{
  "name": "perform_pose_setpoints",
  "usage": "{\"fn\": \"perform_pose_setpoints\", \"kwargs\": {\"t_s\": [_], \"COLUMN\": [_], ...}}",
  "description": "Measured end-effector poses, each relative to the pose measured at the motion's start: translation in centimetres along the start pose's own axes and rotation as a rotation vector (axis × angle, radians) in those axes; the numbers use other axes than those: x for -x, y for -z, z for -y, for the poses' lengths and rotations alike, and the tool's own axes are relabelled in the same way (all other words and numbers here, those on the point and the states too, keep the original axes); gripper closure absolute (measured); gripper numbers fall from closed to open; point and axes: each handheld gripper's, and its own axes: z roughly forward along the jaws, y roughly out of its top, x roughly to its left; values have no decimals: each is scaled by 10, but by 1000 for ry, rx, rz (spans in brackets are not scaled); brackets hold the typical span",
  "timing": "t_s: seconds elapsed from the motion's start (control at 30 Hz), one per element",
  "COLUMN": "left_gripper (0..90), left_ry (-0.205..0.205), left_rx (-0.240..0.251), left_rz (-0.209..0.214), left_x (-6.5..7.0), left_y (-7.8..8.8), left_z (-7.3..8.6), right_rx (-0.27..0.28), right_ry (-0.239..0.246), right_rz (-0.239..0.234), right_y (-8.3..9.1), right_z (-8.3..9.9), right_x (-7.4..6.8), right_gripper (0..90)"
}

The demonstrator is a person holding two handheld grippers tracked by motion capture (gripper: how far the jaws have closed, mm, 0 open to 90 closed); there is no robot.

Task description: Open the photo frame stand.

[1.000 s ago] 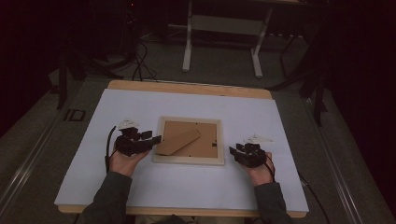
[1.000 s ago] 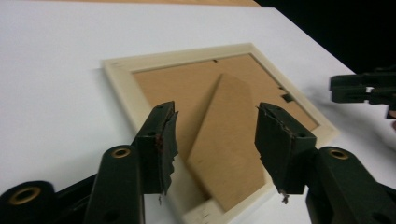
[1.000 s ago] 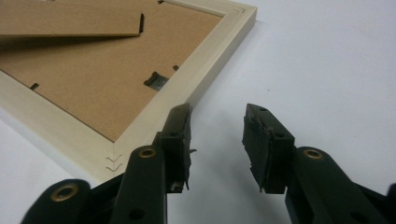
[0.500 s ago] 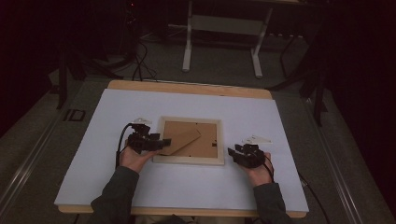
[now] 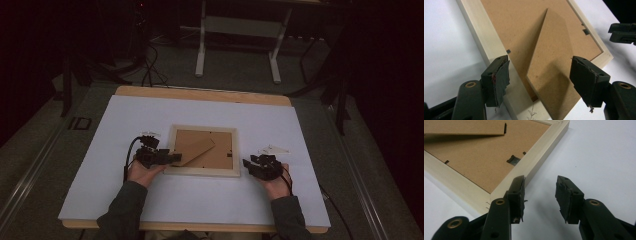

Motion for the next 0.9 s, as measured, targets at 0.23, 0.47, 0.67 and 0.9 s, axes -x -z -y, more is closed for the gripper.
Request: {"fn": "perform_pose_setpoints", "kwargs": {"t_s": [0.23,0.47,0.67,0.9], "left_gripper": [393,436,485,548], "left_ry": [24,35,77,89], "left_rx": [-12,3,37,34], "left_rz": [57,62,84,104], "left_x": [2,10,13,13], "left_y": [-2,1,7,9], "left_z": [-1,-9,-16,-16], "right_rx": [1,1,-2,0], "right_ry": [0,3,5,5], "right_rz": [-2,-5,-9,-10], "right_y": [0,0,-1,-1], "right_z": [0,0,-1,-1], "right_x": [0,0,-2,-2], "right_gripper": [582,580,579,579]}}
